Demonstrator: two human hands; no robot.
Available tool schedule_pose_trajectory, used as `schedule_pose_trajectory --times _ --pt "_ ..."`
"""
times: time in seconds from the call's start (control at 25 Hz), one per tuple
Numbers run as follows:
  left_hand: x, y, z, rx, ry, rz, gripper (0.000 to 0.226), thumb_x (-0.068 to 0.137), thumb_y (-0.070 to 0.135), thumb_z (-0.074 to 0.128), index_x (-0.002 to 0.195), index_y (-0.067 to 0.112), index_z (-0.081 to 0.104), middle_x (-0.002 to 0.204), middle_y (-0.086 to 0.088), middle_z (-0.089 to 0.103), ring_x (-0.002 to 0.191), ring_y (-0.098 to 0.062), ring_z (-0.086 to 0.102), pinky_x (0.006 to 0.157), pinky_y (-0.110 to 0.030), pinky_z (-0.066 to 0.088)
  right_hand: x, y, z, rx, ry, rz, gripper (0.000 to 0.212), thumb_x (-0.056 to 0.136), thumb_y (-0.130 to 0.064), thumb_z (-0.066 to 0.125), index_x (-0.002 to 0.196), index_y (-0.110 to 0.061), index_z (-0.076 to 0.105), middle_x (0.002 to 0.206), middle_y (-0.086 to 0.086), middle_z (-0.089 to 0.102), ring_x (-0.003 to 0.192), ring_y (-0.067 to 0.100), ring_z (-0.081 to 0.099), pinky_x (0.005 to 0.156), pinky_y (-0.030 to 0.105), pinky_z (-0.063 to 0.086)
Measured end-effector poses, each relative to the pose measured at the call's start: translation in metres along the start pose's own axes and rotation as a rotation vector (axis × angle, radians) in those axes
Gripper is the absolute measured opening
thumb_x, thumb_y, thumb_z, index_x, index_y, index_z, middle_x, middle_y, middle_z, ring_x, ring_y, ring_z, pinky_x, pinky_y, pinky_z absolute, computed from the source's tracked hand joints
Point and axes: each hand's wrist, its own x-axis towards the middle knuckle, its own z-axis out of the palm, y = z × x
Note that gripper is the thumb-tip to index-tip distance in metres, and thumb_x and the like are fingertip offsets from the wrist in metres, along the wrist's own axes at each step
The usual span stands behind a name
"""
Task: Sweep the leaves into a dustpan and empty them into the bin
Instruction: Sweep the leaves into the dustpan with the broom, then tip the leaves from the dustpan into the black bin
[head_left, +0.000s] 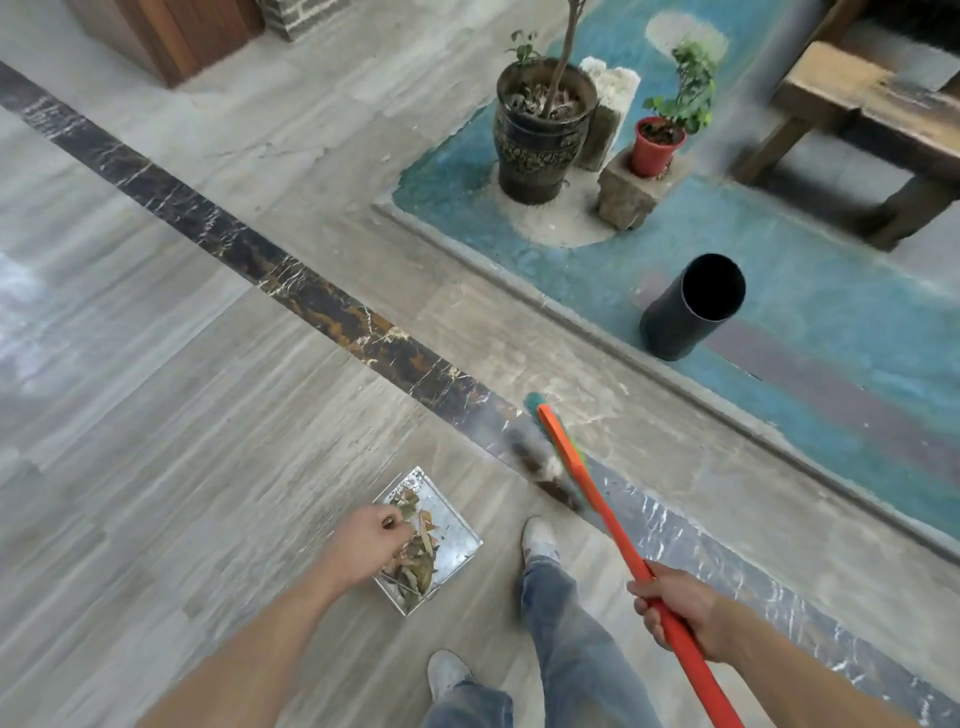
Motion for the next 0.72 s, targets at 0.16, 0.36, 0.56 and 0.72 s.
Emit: schedule_pose_trajectory --times 0.16,0.36,0.56,0.72 --pt "0.000 0.082 -0.035 -0.002 0.016 0.183 0.013 0.089 0.013 0.059 0.077 0.017 0.062 0.074 0.003 0.064 0.062 -0.012 0.055 0.059 -0.026 0.042 -0.027 -0.011 -0.055 0.246 0.104 -0.005 0.021 0.097 -0.007 0.047 0.076 -0.006 0.047 0.050 0.004 0.045 0.026 0.009 0.040 0.029 0.014 0.035" --pt "0.029 0.171 -0.051 0.087 -0.061 0.271 0.009 0.095 0.023 0.055 0.094 0.026 0.064 0.075 0.010 0.060 0.062 -0.011 0.056 0.064 -0.027 0.046 -0.041 -0.037 -0.131 0.475 0.094 -0.082 0.022 0.092 -0.002 0.032 0.081 -0.002 0.051 0.048 0.005 0.037 0.026 0.008 0.034 0.027 0.010 0.025" --pt "0.068 0.280 -0.044 0.175 0.101 0.409 0.026 0.098 0.034 0.050 0.074 0.029 0.060 0.062 0.012 0.060 0.059 -0.004 0.055 0.061 -0.025 0.046 -0.052 -0.064 -0.198 0.826 0.137 -0.135 0.024 0.090 -0.002 0.035 0.068 -0.011 0.037 0.036 0.007 0.041 0.023 0.013 0.041 0.027 0.012 0.031" --pt "0.095 0.373 -0.030 0.164 0.144 0.565 0.033 0.097 0.033 0.054 0.065 0.029 0.056 0.050 0.016 0.053 0.048 0.006 0.049 0.049 -0.009 0.034 -0.067 -0.095 -0.227 0.922 0.094 -0.164 0.024 0.087 0.000 0.038 0.066 -0.011 0.035 0.034 0.002 0.037 0.021 0.009 0.036 0.030 0.010 0.029"
